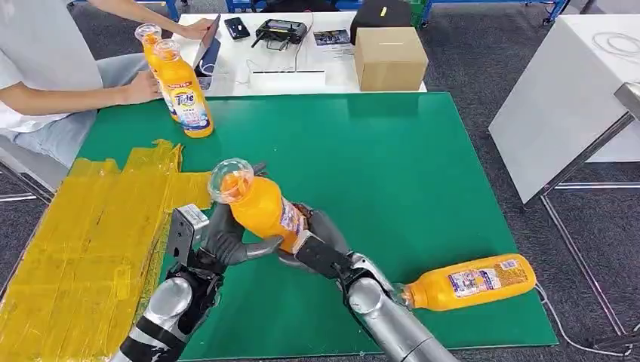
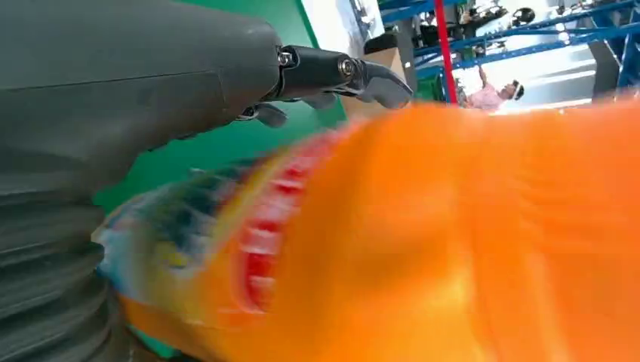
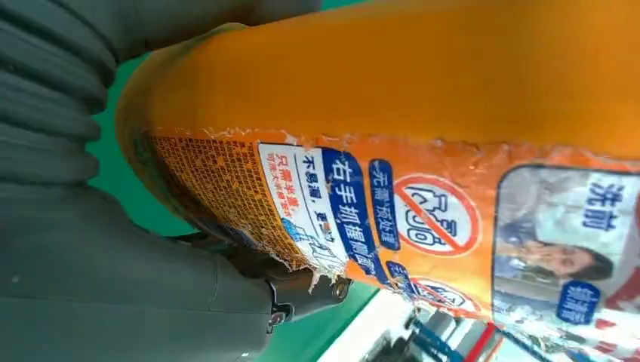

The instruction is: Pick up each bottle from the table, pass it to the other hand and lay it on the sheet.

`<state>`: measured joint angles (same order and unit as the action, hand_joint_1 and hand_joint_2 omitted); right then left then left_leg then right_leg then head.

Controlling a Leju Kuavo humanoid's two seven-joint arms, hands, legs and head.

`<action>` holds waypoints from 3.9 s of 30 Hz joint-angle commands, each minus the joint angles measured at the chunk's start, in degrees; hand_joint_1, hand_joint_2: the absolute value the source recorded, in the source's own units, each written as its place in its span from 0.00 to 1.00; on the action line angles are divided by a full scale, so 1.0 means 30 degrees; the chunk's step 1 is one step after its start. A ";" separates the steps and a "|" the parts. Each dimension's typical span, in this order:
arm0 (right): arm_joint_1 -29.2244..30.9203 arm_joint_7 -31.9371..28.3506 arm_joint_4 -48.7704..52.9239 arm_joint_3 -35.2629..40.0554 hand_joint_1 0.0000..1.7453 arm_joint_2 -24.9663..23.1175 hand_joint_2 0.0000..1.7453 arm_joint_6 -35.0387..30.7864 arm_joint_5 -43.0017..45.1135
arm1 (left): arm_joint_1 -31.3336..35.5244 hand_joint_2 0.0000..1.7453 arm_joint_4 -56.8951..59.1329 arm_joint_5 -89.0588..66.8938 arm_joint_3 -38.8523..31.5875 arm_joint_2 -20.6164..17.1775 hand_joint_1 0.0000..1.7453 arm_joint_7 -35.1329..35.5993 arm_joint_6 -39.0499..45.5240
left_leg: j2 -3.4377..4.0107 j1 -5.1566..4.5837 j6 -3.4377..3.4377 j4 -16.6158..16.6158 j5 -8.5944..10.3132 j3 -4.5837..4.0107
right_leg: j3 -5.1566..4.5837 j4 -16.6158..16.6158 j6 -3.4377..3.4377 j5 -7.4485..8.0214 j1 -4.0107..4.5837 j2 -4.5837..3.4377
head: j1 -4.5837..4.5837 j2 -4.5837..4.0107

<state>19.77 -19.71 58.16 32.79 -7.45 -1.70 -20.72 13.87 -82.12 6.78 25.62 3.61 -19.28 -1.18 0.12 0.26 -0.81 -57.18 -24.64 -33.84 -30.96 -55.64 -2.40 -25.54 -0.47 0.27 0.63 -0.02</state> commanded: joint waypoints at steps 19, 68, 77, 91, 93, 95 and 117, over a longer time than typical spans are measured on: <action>0.0693 -0.0121 -0.1548 0.3064 1.00 -0.0128 1.00 -0.0062 -0.1637 | 0.0739 1.00 0.0907 0.0511 -0.0206 -0.0073 1.00 0.0193 -0.0395 | -0.0003 0.0008 0.0007 0.0007 -0.0013 0.0039 | 0.0040 0.0013 0.0013 -0.0010 0.0008 -0.0004 | 0.0000 0.0000; -0.6182 -0.2099 1.3448 -0.2718 0.00 0.2579 1.00 -0.1821 0.4762 | 0.2418 1.00 0.5984 -2.7604 -0.3906 -0.2399 1.00 0.5602 1.3518 | 0.0009 0.0014 0.0011 0.0025 -0.0014 0.0068 | 0.0060 0.0037 0.0022 -0.0014 0.0012 -0.0004 | -0.0007 0.0000; -0.5471 -0.1740 1.2942 -0.2361 0.00 0.2659 1.00 -0.1236 0.5073 | 0.4837 1.00 1.1576 -3.1179 -0.2409 -0.2279 1.00 0.7062 1.3109 | 0.0004 0.0018 0.0015 0.0021 -0.0019 0.0077 | 0.0071 0.0034 0.0028 -0.0023 0.0016 0.0005 | 0.0000 0.0000; -0.4599 -0.1571 1.2251 -0.1715 0.00 0.2590 1.00 -0.1076 0.5075 | 0.8486 1.00 1.8273 -2.9951 -0.3177 -0.1833 1.00 0.7411 1.2156 | 0.0027 0.0032 0.0015 0.0000 -0.0031 0.0074 | 0.0075 0.0021 0.0026 -0.0025 0.0030 -0.0021 | -0.0007 0.0000; -0.4529 -0.1499 1.2184 -0.1648 0.00 0.2560 1.00 -0.1039 0.5014 | 0.8774 1.00 1.8779 -2.9431 -0.3641 -0.1842 1.00 0.7628 1.1694 | 0.0047 0.0013 0.0010 0.0003 -0.0009 0.0019 | 0.0007 0.0008 0.0013 -0.0005 0.0011 -0.0036 | 0.0000 0.0000; -0.4477 -0.1416 1.2097 -0.1570 0.00 0.2550 1.00 -0.1012 0.4904 | 0.9059 1.00 1.9302 -2.8958 -0.4131 -0.1919 1.00 0.7863 1.1363 | 0.0043 0.0030 0.0014 -0.0007 -0.0029 0.0053 | 0.0051 0.0012 0.0022 -0.0018 0.0028 -0.0036 | 0.0000 0.0000; -0.4229 -0.1036 1.1874 -0.1887 0.00 0.2280 1.00 -0.0729 0.4471 | 0.9583 1.00 2.1198 -2.7843 -0.4470 -0.1903 0.00 0.7804 0.4024 | 0.0048 0.0007 0.0009 0.0012 -0.0011 0.0040 | 0.0035 0.0010 0.0014 -0.0006 0.0006 -0.0041 | -0.0007 0.0000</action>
<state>4.59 -23.19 97.09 26.91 -0.57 -4.31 -7.21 40.17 -24.85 -77.40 13.05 -2.84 4.70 16.45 0.19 0.26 -0.80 -57.18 -24.63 -33.88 -30.99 -55.66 -2.39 -25.53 -0.47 0.22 0.61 -0.02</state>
